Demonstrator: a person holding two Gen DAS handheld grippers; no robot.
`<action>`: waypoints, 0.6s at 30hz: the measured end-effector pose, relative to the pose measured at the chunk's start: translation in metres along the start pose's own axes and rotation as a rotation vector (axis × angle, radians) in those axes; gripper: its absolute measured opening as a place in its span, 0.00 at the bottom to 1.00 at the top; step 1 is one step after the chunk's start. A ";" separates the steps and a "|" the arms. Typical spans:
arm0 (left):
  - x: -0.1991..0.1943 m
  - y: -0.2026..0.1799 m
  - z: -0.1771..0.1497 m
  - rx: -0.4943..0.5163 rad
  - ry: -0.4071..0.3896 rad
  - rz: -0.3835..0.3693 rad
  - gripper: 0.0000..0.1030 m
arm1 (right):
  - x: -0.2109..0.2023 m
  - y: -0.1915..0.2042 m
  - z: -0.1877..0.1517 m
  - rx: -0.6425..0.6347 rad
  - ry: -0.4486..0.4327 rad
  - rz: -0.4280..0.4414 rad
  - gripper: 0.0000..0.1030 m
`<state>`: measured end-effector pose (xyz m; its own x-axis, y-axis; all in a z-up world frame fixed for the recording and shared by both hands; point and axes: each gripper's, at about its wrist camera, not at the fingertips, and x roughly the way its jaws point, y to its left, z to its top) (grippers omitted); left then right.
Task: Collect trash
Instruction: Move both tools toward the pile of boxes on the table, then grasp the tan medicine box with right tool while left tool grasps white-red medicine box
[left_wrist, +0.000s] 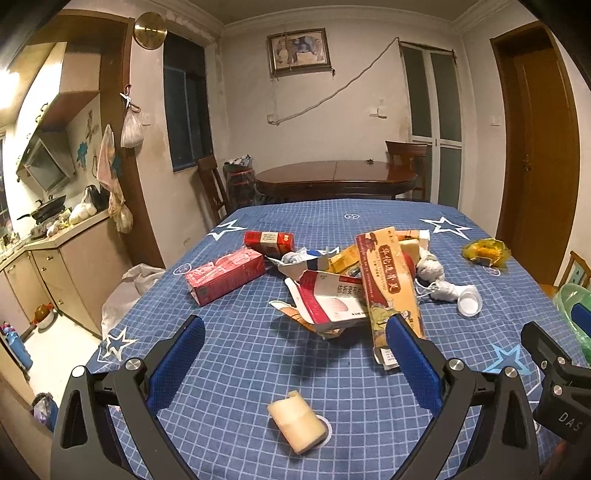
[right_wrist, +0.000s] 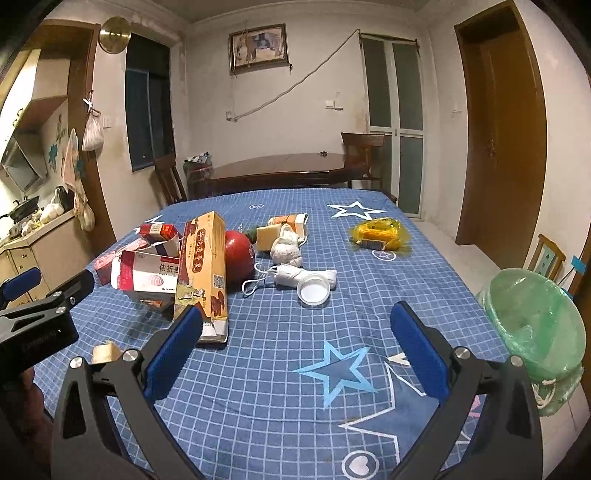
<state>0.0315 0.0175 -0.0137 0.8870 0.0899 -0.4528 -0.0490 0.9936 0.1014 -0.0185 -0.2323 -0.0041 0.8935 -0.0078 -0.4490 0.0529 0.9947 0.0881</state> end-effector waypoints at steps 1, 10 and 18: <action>0.001 0.001 0.000 -0.001 0.000 0.003 0.95 | 0.002 0.001 0.001 0.001 0.001 0.001 0.95; 0.012 0.010 0.000 -0.013 0.013 0.024 0.95 | 0.014 0.009 0.001 -0.013 0.023 0.012 0.95; 0.015 0.016 -0.002 -0.021 0.017 0.031 0.95 | 0.020 0.016 0.003 -0.028 0.032 0.017 0.95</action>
<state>0.0431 0.0353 -0.0208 0.8768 0.1221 -0.4650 -0.0862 0.9915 0.0977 0.0011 -0.2171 -0.0088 0.8793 0.0116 -0.4762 0.0251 0.9972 0.0707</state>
